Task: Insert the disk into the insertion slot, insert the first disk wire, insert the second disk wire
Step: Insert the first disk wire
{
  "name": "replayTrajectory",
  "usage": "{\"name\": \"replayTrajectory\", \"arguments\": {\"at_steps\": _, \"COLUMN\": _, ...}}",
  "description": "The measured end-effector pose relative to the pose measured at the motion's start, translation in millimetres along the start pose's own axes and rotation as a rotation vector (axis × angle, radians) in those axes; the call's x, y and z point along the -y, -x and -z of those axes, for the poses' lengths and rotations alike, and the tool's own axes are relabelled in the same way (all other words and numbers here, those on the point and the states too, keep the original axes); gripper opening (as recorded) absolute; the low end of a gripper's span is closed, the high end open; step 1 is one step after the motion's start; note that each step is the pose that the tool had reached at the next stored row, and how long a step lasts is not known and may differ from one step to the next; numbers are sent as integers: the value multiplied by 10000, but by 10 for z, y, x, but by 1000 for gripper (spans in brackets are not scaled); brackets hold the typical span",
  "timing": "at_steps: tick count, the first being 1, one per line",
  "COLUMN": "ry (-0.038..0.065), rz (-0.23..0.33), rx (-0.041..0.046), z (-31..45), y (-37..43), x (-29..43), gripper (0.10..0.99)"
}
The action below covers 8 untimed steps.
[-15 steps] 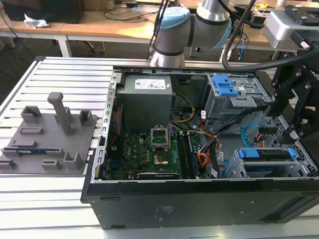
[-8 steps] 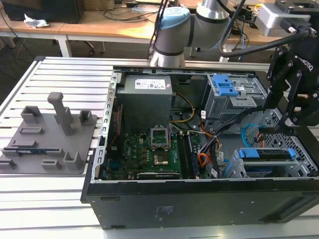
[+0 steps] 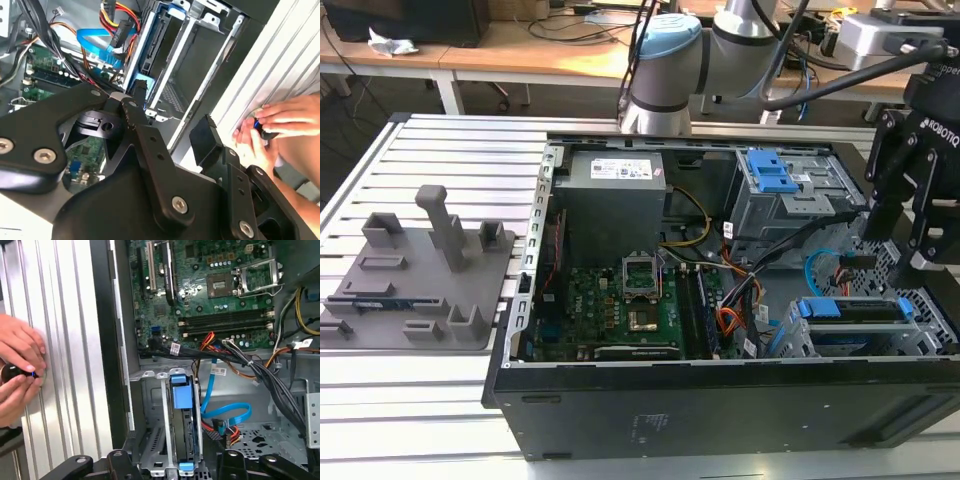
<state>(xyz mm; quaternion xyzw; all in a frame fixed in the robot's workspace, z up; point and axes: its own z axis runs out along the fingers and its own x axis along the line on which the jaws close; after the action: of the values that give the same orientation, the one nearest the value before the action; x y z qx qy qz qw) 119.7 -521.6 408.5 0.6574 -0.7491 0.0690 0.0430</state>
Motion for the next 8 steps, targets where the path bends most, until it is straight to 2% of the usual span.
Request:
{"name": "replayTrajectory", "arguments": {"at_steps": 1, "ry": 34, "rz": -216, "rx": -11, "z": -11, "y": 8, "x": 10, "gripper": 624}}
{"name": "replayTrajectory", "arguments": {"at_steps": 3, "ry": 26, "rz": -200, "rx": -54, "z": -30, "y": 49, "x": 29, "gripper": 624}}
{"name": "replayTrajectory", "arguments": {"at_steps": 5, "ry": -30, "rz": 89, "rx": -98, "z": -61, "y": 61, "x": 31, "gripper": 624}}
{"name": "replayTrajectory", "arguments": {"at_steps": 8, "ry": -127, "rz": 655, "rx": -89, "z": -89, "y": 71, "x": 30, "gripper": 624}}
